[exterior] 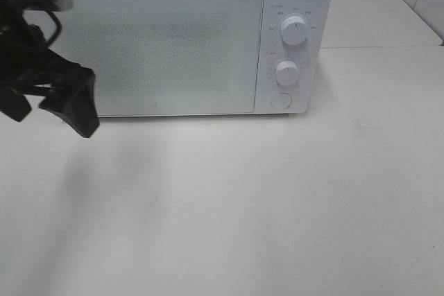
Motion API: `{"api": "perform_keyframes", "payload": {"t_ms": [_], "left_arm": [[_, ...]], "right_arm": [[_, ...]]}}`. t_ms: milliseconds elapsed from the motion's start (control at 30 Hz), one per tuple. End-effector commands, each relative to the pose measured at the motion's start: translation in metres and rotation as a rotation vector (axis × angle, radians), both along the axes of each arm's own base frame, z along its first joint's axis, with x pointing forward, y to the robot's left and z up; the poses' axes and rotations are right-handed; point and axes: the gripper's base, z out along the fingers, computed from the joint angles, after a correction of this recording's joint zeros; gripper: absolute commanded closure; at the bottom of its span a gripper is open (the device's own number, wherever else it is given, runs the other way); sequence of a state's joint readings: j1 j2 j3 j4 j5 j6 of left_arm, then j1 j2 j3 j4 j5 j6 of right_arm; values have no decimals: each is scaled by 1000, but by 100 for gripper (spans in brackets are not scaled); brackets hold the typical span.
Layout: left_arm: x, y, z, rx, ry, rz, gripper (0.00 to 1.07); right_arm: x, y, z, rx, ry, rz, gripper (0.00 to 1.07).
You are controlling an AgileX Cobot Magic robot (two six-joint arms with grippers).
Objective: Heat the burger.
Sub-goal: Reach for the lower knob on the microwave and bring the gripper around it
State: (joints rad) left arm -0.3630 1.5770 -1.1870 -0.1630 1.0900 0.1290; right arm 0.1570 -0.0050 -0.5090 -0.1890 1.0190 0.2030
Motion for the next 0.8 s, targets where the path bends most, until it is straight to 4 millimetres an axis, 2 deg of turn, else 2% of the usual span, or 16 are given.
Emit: {"api": "perform_keyframes", "payload": {"t_ms": [33, 67, 100, 167, 200, 233, 300, 333, 367, 500, 633, 667, 733, 767, 800], "left_arm": [[-3, 25, 13, -7, 17, 79, 6], [-4, 38, 20, -9, 7, 120, 6], [-4, 38, 20, -9, 7, 120, 6], [-7, 58, 31, -13, -17, 183, 6], [-7, 58, 31, -13, -17, 183, 6], [-11, 70, 38, -13, -37, 219, 6], [-13, 76, 42, -12, -45, 240, 6], [-17, 88, 48, -8, -61, 275, 6], [-17, 88, 48, -8, -61, 275, 6], [-31, 113, 61, 7, -100, 353, 6], [-45, 121, 56, 7, -119, 395, 6], [-56, 121, 51, 9, -128, 398, 6], [-63, 120, 47, 9, -128, 400, 6], [-75, 120, 42, 8, -136, 402, 6], [-75, 120, 42, 8, -136, 402, 6]], "right_arm": [[-3, -1, -1, -12, -31, -2, 34], [-3, -1, -1, -12, -31, -2, 34], [-3, -1, -1, -12, -31, -2, 34], [-3, -1, -1, -12, -31, -2, 34], [-3, -1, -1, -12, -31, -2, 34], [-3, -1, -1, -12, -31, -2, 34], [-3, -1, -1, -12, -31, -2, 34], [-3, -1, -1, -12, -31, -2, 34], [-3, -1, -1, -12, -31, -2, 34], [-3, -1, -1, -12, -31, -2, 34], [-3, -1, -1, -12, -31, -2, 34], [-3, -1, -1, -12, -31, -2, 34], [-3, -1, -1, -12, -31, -2, 34], [-3, -1, -1, -12, -31, -2, 34], [-3, -1, -1, -12, -31, -2, 34]]}}
